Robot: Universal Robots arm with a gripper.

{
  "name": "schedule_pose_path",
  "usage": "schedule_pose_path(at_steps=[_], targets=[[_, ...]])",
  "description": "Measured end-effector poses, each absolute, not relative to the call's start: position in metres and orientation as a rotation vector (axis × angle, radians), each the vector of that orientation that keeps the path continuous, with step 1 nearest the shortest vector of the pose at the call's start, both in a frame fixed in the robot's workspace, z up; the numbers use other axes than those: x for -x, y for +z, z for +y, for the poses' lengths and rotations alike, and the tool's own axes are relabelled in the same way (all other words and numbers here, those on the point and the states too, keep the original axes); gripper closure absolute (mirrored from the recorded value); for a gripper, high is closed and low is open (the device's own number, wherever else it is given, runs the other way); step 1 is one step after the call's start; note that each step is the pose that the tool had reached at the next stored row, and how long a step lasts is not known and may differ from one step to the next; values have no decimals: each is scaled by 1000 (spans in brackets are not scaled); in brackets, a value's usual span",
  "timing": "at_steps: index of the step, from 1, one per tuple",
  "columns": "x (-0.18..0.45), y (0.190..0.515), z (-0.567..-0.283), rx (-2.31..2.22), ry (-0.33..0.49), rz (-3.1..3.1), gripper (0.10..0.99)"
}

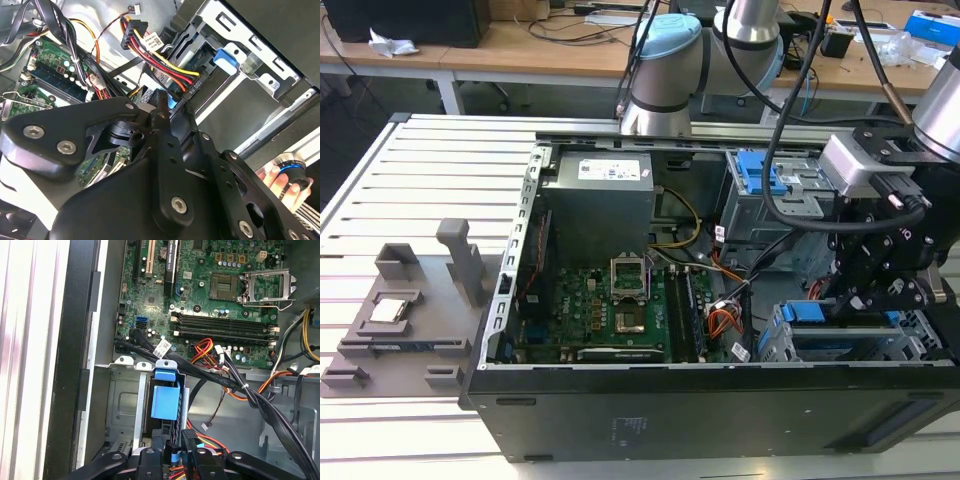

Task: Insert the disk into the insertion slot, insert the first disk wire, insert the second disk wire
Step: 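Insert the second disk wire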

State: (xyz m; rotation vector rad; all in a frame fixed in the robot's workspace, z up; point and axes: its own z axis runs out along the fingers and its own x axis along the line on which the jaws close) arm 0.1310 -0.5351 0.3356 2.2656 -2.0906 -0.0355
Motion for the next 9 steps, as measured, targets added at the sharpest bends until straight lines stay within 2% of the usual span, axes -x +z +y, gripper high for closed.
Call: schedule_pose_path(at_steps=[9], targets=[[-131, 338, -531, -2255, -15, -2082, 820]])
